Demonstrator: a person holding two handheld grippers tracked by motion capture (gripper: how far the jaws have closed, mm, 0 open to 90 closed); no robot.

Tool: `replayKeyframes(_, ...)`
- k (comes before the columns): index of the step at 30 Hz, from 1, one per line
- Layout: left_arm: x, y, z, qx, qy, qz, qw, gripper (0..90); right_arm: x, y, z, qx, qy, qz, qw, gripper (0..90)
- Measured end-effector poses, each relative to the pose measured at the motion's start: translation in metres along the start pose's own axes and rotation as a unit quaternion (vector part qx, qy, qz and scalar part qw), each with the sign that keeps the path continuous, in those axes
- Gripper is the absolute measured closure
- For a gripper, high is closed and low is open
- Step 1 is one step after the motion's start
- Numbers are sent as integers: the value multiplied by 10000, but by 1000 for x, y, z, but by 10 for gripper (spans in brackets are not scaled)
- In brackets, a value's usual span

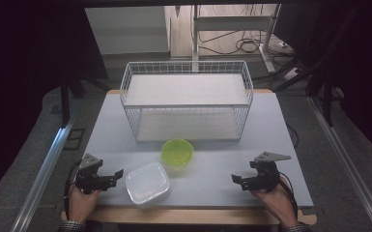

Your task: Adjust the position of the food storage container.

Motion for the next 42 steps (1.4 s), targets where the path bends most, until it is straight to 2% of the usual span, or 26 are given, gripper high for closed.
replayKeyframes(4, 0, 2, 0, -25, -19, 46, 10000, 51, 1, 0, -3, 59, 23, 128, 9999, 74)
replayKeyframes(11, -1, 2, 2, -74, -61, -2, 10000, 51, 0, -2, 0, 55, -167, 78, 9998, 145)
replayKeyframes(16, -1, 4, 2, -64, -92, 40, 9999, 52, 1, -9, 1, 69, -240, -116, 9996, 233)
replayKeyframes(23, -1, 7, 0, -2, -109, 215, 9997, 54, 9, -21, 8, 199, -418, -396, 9981, 356)
replayKeyframes(24, 0, 8, -1, -12, -65, 207, 9998, 54, 13, -25, 10, 272, -471, -482, 9974, 402)
replayKeyframes(27, 0, 7, -1, -23, -57, 212, 9998, 54, 17, -31, 13, 390, -503, -545, 9965, 447)
replayKeyframes(28, 0, 8, -1, -17, -52, 225, 9997, 55, 22, -37, 16, 479, -564, -611, 9954, 501)
replayKeyframes(30, 0, 8, -1, -25, -54, 239, 9997, 55, 24, -40, 18, 512, -595, -650, 9948, 529)
replayKeyframes(31, 0, 8, -1, -25, -52, 249, 9997, 55, 29, -46, 22, 545, -682, -805, 9929, 579)
replayKeyframes(33, 0, 9, 0, -26, -47, 299, 9995, 55, 34, -50, 27, 517, -723, -951, 9915, 610)
replayKeyframes(35, 0, 10, 0, -28, -48, 316, 9995, 55, 37, -53, 29, 509, -727, -1008, 9909, 628)
replayKeyframes(42, 0, 11, 1, -11, -74, 383, 9992, 55, 71, -73, 50, 811, -598, -1184, 9878, 805)
Point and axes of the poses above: each handheld gripper's, and its own axes: z roughly forward along the jaws, x roughly out of its top, y roughly to its right, the point moved 6 cm from there along z, roughly forward along the jaws, and after that the axes turned 4 degrees about -y, right-handed, at the moved point
